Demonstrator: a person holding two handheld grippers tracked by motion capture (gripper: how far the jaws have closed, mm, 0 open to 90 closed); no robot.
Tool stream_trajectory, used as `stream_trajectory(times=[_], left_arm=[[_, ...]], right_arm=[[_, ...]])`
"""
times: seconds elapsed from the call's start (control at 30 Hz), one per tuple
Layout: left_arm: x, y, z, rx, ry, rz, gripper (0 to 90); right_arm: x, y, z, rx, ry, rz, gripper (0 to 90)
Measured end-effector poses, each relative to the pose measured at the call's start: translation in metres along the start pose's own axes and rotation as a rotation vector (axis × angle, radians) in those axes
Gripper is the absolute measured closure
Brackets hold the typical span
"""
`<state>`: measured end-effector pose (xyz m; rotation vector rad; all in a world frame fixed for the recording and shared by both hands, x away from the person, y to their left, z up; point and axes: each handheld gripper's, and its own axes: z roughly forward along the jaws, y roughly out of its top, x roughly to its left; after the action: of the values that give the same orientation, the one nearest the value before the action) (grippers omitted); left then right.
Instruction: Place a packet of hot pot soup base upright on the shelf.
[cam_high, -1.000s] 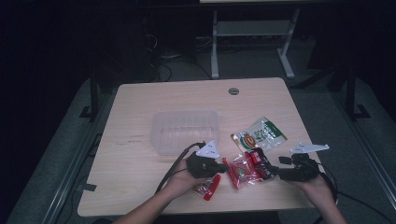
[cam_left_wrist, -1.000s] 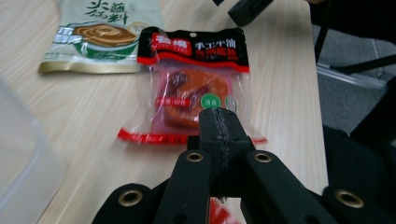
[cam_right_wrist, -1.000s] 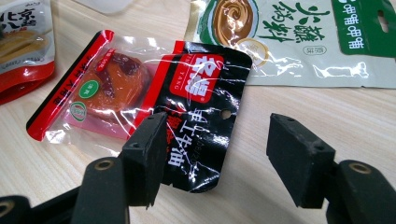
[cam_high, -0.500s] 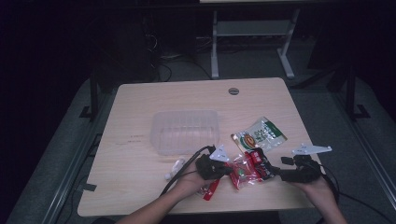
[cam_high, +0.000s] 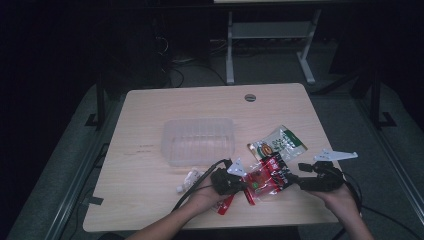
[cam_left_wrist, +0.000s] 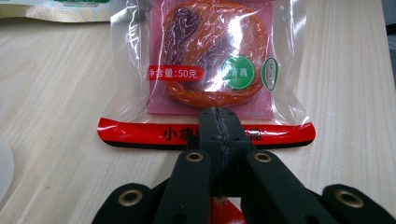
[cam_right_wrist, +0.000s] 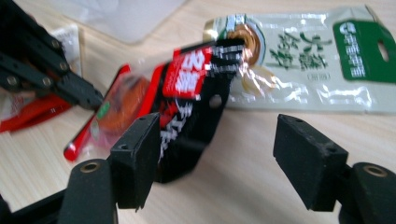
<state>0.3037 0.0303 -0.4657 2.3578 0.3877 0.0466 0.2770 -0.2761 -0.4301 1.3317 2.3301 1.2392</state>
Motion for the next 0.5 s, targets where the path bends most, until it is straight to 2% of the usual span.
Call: stream_trajectory(times=[0.2, 0.5], left_arm=[[-0.001, 0.000, 0.000, -0.005, 0.003, -0.006, 89.5], [0.000, -0.001, 0.000, -0.005, 0.005, -0.007, 89.5]], right_arm=[[-0.001, 0.016, 0.010, -0.022, 0.028, 0.002, 30.9], [-0.011, 0.023, 0.029, 0.010, 0.083, 0.026, 31.6]])
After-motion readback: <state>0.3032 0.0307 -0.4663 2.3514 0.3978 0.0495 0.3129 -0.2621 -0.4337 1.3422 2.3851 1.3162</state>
